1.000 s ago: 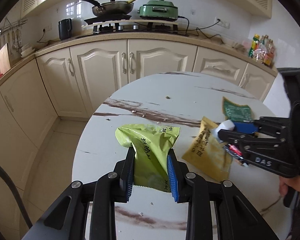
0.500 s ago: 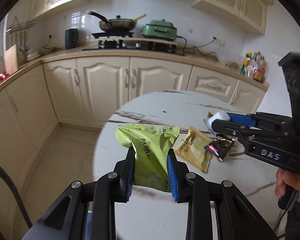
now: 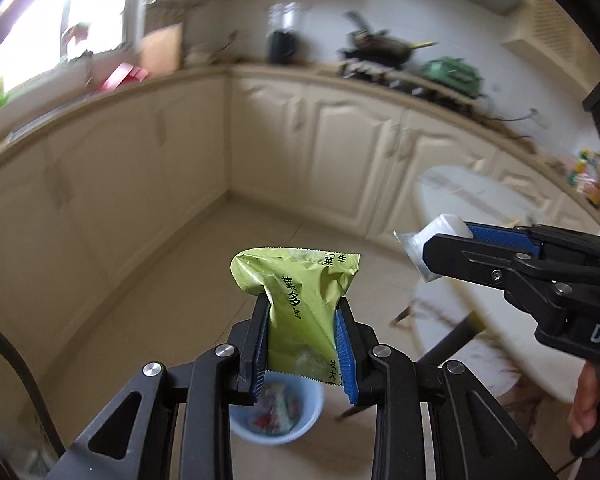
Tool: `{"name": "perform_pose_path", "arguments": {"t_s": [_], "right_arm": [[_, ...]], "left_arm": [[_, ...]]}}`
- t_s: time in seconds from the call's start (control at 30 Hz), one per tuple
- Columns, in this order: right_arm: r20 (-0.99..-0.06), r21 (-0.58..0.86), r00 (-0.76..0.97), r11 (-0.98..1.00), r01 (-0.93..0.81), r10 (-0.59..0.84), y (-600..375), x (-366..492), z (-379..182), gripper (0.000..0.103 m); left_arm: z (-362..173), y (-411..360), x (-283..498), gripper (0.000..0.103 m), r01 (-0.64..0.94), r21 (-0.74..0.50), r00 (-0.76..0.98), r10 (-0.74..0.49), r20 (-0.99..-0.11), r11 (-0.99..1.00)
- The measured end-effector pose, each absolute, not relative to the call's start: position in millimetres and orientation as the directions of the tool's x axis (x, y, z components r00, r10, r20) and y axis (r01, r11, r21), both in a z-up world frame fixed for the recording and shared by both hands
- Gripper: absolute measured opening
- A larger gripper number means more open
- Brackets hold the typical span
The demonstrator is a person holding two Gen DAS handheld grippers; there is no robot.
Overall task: Collect trash
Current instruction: 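Carry the green packet and white cube over the blue bin and open both grippers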
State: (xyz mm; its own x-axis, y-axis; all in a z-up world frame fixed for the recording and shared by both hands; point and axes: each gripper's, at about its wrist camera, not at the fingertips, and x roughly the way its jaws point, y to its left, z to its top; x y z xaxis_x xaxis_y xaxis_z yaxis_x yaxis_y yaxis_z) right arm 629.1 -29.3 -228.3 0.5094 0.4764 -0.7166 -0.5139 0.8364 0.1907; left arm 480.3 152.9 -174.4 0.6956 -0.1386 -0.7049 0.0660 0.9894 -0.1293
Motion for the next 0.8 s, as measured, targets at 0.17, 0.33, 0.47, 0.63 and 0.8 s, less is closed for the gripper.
{"name": "perform_pose_path", "arguments": {"t_s": [0.17,0.33,0.47,0.63,0.8], "right_arm": [[-0.779,0.200,0.421,0.821,-0.534,0.464,30,637,-291,0.029],[-0.855,0.235,0.312,0.846,-0.479,0.414,53,658,-368,0.029],[-0.885,0.266,0.243,0.859,-0.437,0.397,57,675,-413,0.032],[-0.896,0.293,0.202,0.868,-0.400,0.396,53,693,-446,0.040],[-0.897,0.295,0.208,0.877,-0.379,0.391,47,703,-453,0.052]], "left_arm": [[-234,190,476,0.026,-0.012,-0.152,0.589,-0.116,-0.800,0.988],[-278,206,488,0.026,-0.035,-0.171,0.504,-0.131,-0.854,0.985],[-301,210,505,0.026,-0.041,-0.177,0.454,-0.139,-0.880,0.983],[-319,220,539,0.027,-0.039,-0.190,0.408,-0.158,-0.899,0.981],[-337,224,563,0.030,-0.046,-0.191,0.375,-0.160,-0.913,0.981]]}}
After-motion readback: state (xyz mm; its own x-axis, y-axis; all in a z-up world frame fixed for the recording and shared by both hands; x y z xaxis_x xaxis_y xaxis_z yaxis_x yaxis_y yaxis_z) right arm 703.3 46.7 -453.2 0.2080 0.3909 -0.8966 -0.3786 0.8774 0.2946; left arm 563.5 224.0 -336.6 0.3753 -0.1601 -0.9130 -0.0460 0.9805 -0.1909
